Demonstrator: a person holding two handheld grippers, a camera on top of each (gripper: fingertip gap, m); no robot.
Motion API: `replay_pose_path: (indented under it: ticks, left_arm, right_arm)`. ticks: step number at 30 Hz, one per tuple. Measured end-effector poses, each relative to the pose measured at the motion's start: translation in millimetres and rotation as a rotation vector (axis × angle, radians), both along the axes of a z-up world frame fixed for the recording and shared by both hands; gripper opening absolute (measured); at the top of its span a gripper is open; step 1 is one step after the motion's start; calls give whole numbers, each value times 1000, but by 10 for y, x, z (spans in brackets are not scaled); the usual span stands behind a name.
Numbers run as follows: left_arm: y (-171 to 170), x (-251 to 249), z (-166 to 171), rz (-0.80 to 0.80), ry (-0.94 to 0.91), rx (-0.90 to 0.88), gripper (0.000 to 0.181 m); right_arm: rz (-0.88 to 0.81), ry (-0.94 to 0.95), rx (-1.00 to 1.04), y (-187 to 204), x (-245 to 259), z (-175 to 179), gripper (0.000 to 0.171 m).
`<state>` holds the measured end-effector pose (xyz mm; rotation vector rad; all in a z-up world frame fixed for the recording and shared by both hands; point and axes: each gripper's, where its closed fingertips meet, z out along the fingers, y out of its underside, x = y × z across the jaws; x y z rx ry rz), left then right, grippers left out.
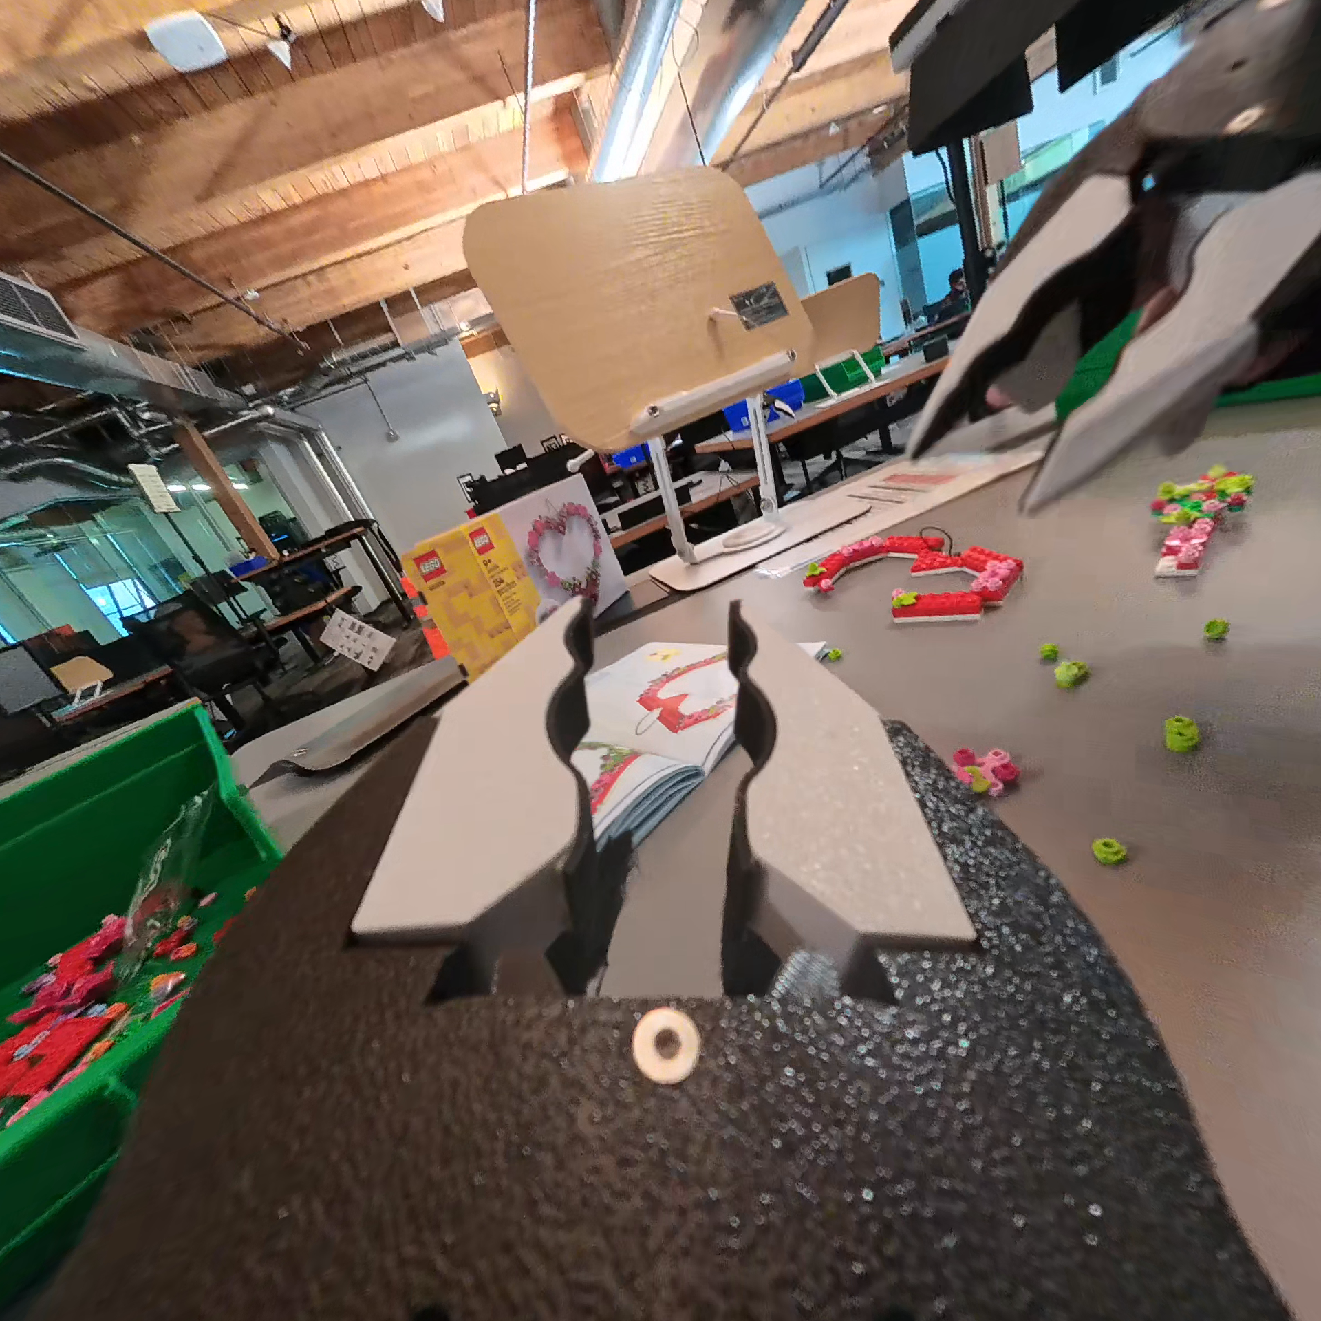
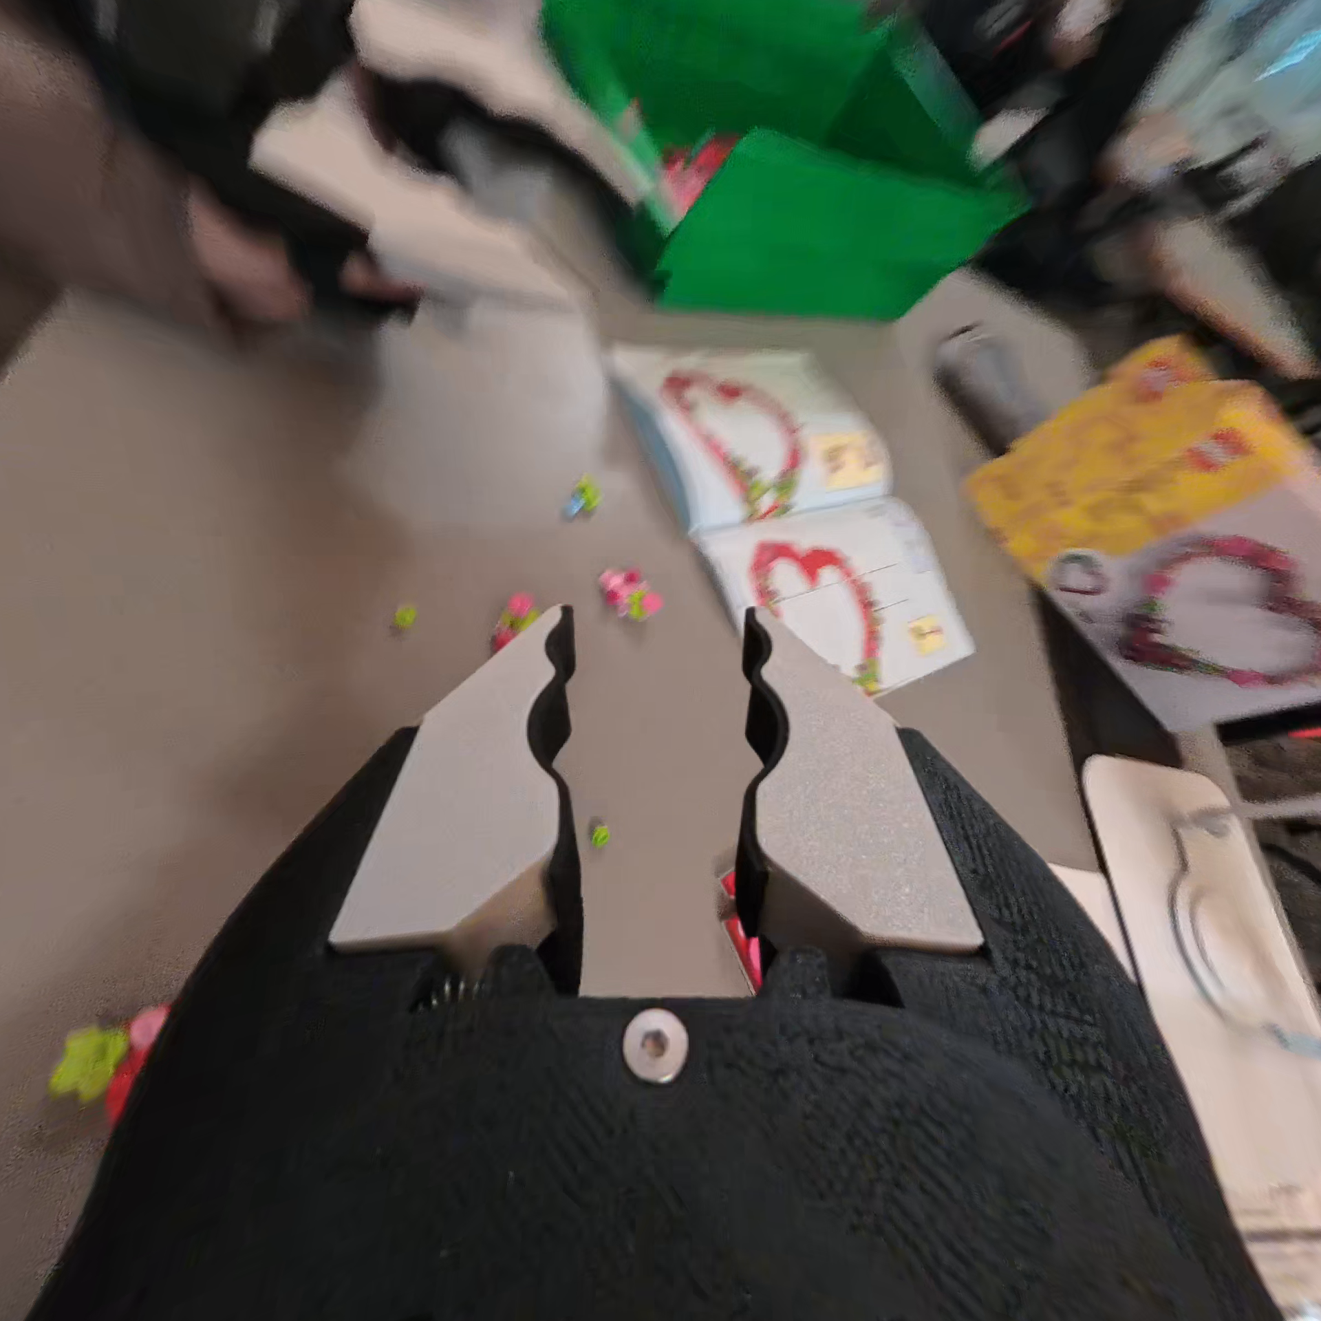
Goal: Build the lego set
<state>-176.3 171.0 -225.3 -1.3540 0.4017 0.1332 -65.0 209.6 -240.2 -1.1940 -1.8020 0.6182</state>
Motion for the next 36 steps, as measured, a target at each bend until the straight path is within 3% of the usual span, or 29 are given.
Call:
replay_pose_path:
  ticks: [1,3,7,12,18,26,31,36]
  left_arm:
    - [-7,-18,11,5,-7,7,35]
    - [-6,-41,12,2,-19,11,35]
    - [17,-66,7,-28,-72,6,40]
    - [5,-101,29,-48,-125,12,46]
    - [-5,-87,28,-64,-126,14,46]
    - [-38,15,-10,-148,-148,-26,33]
    - [7,-28,-28,-115,-152,-41,31]
    - [58,-96,-47,-39,-125,-41,29]
  right_arm:
    - [-57,125,-39,62,42,161,47]
    - [-154,348,-114,162,203,369,47]
    - [-429,580,-120,524,732,354,71]
    - [-613,949,88,628,1433,562,60]
    - [-720,912,400,664,1693,636,53]
    - [-784,964,476,668,1813,751,46]
    - [-777,924,597,594,1808,859,41]
    - [-769,903,581,618,1757,806,39]
